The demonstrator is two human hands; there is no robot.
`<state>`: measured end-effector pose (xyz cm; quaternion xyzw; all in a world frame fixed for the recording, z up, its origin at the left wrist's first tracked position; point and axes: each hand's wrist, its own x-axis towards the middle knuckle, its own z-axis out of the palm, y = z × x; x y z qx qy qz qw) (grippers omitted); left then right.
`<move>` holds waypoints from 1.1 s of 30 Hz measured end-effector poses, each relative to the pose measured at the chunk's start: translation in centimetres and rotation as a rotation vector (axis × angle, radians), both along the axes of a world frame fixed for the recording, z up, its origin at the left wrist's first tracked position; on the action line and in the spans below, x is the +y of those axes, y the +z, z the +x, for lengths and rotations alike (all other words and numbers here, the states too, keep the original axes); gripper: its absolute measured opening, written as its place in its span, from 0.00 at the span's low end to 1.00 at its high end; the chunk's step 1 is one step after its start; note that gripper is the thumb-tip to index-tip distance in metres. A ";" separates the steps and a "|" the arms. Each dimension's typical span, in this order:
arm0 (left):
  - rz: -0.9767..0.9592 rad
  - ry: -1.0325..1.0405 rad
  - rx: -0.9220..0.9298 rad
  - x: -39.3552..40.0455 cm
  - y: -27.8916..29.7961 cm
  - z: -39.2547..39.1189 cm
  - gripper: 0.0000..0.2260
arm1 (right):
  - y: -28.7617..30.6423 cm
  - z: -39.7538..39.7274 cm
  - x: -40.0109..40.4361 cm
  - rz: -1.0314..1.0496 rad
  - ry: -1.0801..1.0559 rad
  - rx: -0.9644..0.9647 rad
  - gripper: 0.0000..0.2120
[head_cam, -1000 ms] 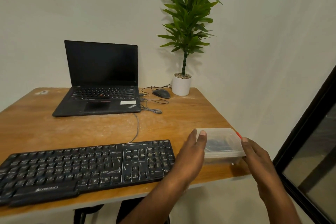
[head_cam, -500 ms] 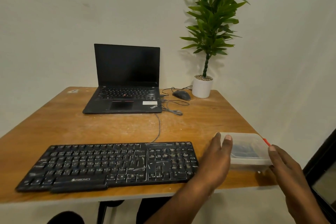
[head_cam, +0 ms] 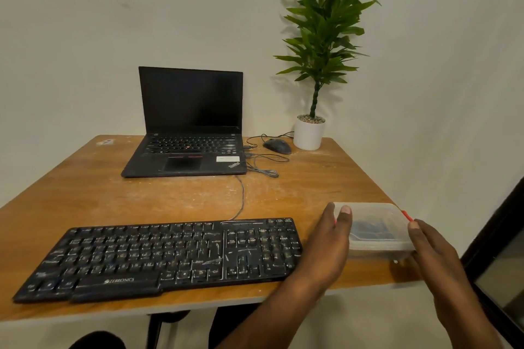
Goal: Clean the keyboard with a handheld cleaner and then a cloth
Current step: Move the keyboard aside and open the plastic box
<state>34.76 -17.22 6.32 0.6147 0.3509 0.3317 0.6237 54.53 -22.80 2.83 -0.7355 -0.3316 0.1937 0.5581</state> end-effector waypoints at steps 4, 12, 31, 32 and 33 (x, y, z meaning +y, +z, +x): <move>0.151 0.090 0.150 0.8 -0.1 0.2 0.27 | 0.5 0.2 0.6 -0.003 -0.047 -0.046 0.19; 0.356 0.135 0.593 5.2 -0.5 1.5 0.29 | 1.8 1.9 2.1 -0.034 -0.152 -0.154 0.10; 0.349 0.077 0.644 4.8 -1.7 1.5 0.12 | 1.2 2.9 3.1 -0.046 -0.239 0.005 0.07; 0.389 0.070 0.665 4.7 -1.7 1.5 0.13 | 1.2 3.0 3.1 -0.041 -0.243 -0.001 0.07; 0.430 0.074 0.685 4.5 -1.5 1.5 0.15 | 1.2 2.9 3.1 -0.036 -0.252 -0.014 0.08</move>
